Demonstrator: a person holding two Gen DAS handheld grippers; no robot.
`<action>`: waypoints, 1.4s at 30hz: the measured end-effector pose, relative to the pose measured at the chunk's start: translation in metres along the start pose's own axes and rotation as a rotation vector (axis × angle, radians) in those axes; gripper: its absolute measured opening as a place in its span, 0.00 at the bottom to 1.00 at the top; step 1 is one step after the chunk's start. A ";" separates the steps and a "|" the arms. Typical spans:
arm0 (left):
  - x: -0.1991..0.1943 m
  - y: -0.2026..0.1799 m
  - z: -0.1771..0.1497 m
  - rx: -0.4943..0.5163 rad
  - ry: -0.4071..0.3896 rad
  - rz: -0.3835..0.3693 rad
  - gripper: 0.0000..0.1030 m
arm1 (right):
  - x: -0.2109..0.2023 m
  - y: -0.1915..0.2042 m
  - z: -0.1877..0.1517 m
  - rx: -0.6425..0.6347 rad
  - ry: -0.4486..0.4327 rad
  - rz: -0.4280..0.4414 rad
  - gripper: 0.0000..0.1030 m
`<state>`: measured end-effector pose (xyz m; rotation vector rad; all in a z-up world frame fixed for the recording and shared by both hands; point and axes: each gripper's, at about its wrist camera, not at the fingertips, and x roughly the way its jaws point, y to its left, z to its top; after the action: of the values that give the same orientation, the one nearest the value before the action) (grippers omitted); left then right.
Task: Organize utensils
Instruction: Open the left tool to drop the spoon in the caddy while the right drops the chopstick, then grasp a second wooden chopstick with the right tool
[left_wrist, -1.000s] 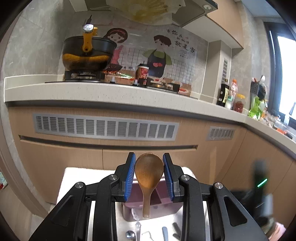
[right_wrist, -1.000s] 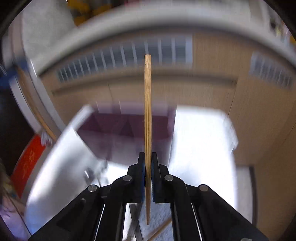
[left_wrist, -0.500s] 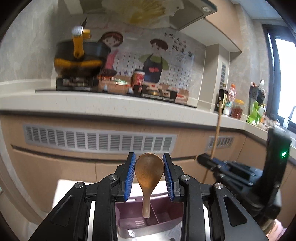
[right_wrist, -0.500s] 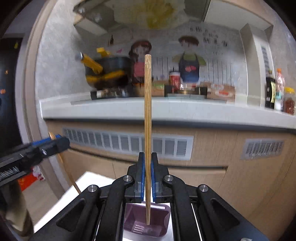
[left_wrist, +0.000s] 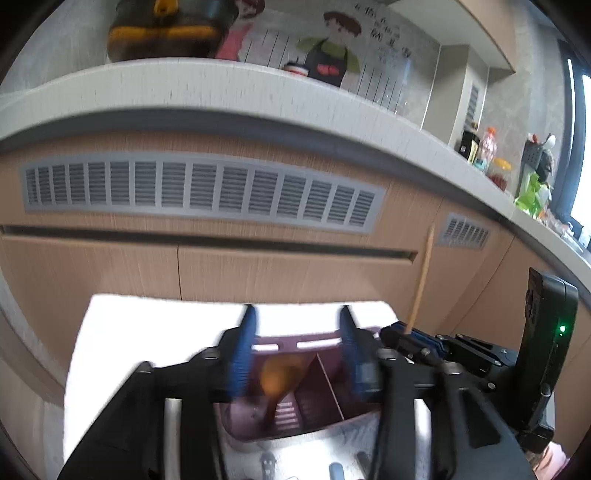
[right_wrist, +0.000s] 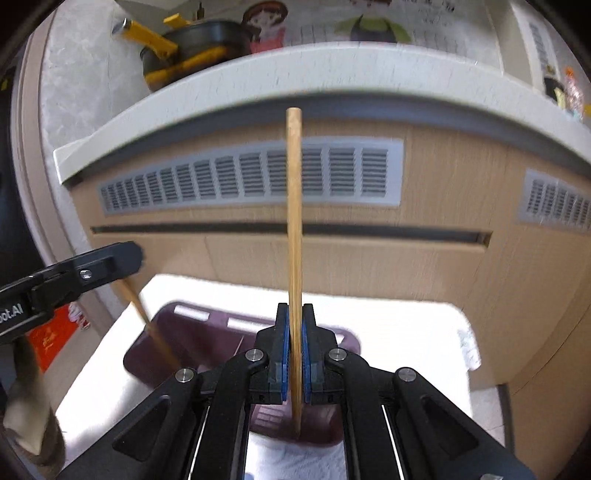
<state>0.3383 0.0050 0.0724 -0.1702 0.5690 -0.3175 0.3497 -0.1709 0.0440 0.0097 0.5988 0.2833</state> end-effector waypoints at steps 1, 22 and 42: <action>0.000 -0.001 -0.003 0.007 0.000 0.011 0.56 | 0.002 0.000 -0.004 -0.002 0.025 0.010 0.28; -0.089 -0.004 -0.138 -0.033 0.105 0.125 0.60 | -0.120 0.006 -0.110 -0.063 -0.006 -0.209 0.87; -0.064 -0.074 -0.229 0.138 0.331 0.108 0.45 | -0.140 -0.029 -0.173 0.040 0.054 -0.251 0.87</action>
<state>0.1428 -0.0590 -0.0672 0.0483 0.8773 -0.2804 0.1505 -0.2488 -0.0246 -0.0349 0.6521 0.0279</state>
